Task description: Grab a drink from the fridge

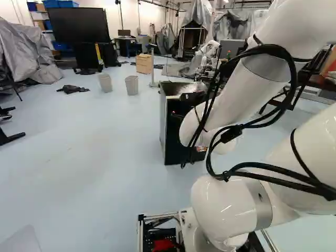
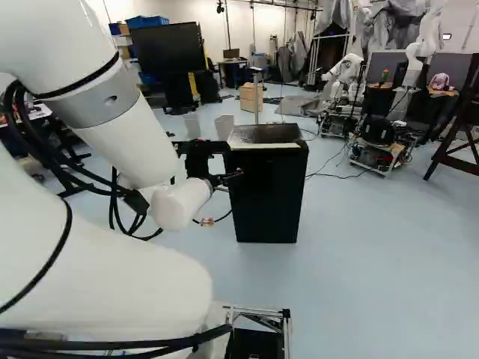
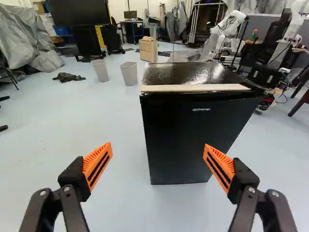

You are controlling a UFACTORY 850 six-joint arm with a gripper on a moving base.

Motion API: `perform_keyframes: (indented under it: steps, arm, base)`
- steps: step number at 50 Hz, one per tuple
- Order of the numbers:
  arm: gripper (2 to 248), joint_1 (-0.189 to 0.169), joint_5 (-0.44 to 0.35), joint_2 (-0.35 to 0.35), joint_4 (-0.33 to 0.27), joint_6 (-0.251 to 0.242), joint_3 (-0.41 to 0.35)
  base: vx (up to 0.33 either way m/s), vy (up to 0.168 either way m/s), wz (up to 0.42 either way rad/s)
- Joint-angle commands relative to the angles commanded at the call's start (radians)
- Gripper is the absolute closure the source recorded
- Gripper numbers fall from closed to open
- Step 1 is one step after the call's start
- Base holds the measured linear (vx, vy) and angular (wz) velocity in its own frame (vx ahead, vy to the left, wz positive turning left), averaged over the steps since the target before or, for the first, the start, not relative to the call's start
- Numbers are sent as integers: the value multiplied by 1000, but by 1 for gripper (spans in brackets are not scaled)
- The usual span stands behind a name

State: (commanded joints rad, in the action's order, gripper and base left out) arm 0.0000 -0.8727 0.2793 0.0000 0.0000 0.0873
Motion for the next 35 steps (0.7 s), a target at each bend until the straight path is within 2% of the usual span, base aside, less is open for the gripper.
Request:
perform_keyframes:
  steps: [35]
  arm:
    - [3,0,0,0,0,0,0]
  base:
    - [77,60,-15]
